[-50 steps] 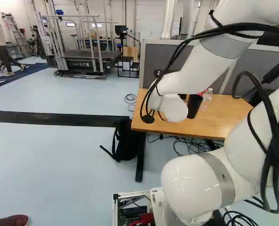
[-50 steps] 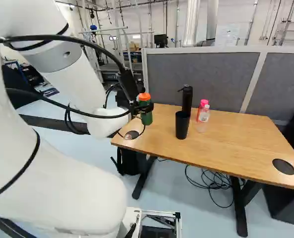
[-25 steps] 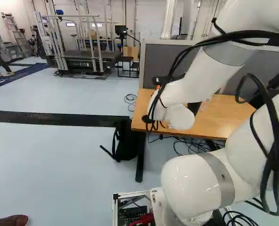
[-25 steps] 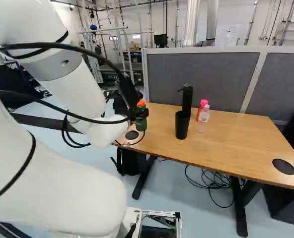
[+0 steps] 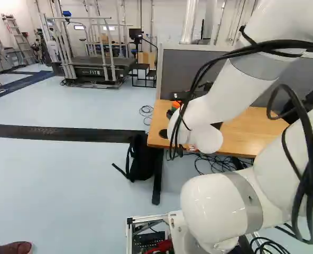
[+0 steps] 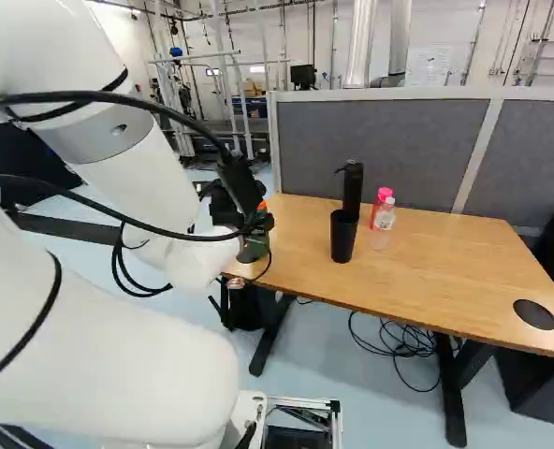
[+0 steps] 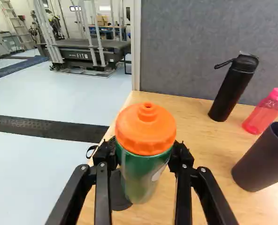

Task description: Pick up the green bottle from the table

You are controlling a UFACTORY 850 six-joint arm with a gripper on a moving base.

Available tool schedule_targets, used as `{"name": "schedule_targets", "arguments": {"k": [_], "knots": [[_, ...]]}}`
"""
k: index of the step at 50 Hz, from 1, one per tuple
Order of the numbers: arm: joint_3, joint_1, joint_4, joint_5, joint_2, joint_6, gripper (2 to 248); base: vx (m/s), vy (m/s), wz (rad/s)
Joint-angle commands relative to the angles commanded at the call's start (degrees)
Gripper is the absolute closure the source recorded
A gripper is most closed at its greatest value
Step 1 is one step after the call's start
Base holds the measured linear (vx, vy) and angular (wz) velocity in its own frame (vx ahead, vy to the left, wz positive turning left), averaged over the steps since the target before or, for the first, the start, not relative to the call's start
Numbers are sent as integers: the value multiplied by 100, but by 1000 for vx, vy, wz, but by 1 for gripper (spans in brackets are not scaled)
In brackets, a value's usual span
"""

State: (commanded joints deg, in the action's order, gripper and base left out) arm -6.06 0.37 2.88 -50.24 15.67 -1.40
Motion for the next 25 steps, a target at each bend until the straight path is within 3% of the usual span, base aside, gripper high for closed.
{"name": "schedule_targets", "arguments": {"k": [25], "knots": [[104, -36, -281, 24, 32, 136, 128, 0, 0, 0]]}}
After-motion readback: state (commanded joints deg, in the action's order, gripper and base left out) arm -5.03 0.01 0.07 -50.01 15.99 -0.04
